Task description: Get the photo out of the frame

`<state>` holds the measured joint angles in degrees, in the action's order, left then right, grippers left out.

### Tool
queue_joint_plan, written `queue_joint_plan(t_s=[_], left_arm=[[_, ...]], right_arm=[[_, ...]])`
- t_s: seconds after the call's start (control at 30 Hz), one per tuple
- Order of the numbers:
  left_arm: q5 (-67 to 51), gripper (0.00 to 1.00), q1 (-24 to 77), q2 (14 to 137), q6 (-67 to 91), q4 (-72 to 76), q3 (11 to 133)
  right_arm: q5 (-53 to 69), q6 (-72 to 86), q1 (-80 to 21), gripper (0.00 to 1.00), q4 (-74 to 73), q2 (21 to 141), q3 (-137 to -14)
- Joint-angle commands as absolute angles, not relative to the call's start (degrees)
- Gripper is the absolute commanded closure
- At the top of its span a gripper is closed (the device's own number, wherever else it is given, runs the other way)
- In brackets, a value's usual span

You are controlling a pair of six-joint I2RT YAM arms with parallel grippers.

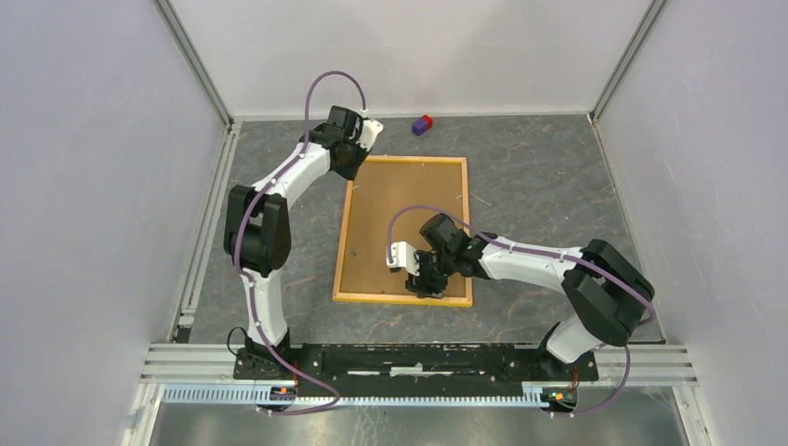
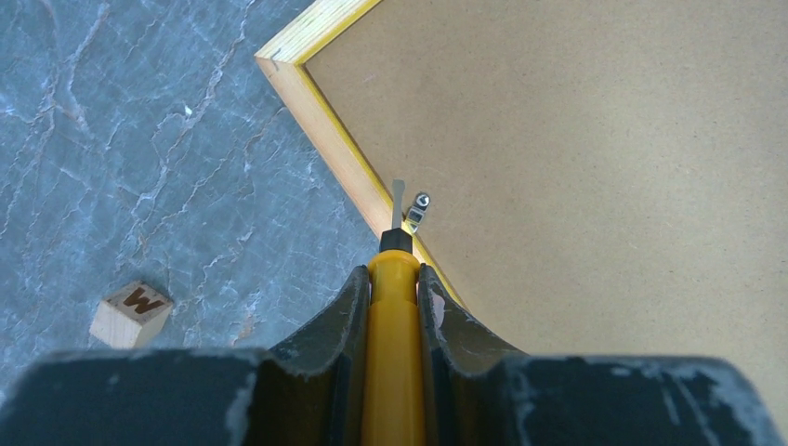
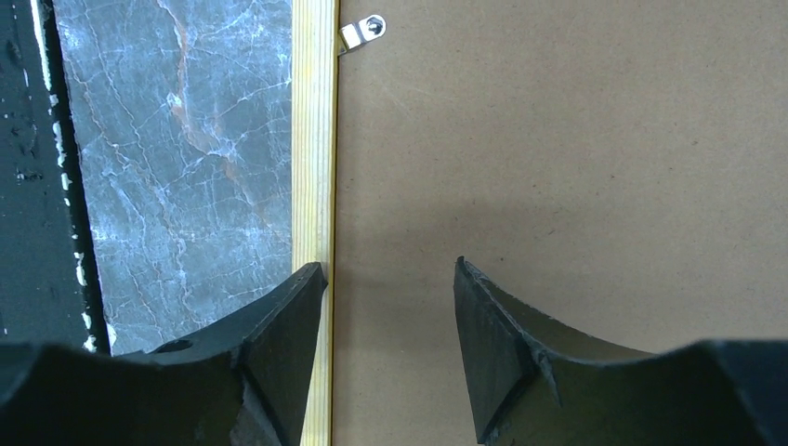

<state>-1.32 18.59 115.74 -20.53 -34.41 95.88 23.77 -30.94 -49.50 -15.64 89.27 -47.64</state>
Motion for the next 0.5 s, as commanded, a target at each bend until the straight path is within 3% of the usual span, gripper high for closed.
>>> queue_joint_plan(t_s=[0.0, 0.47], left_arm=[[2.1, 0.98, 18.8, 115.7, -24.3, -34.2, 97.3], [4.0, 0.98, 20.4, 115.1, -26.7, -34.4, 95.0]], right_arm=[[23.8, -31.6, -50.0, 0.41, -17.1, 91.0, -47.7], [23.9, -32.6, -50.5, 0.42, -18.2, 92.0, -48.3]])
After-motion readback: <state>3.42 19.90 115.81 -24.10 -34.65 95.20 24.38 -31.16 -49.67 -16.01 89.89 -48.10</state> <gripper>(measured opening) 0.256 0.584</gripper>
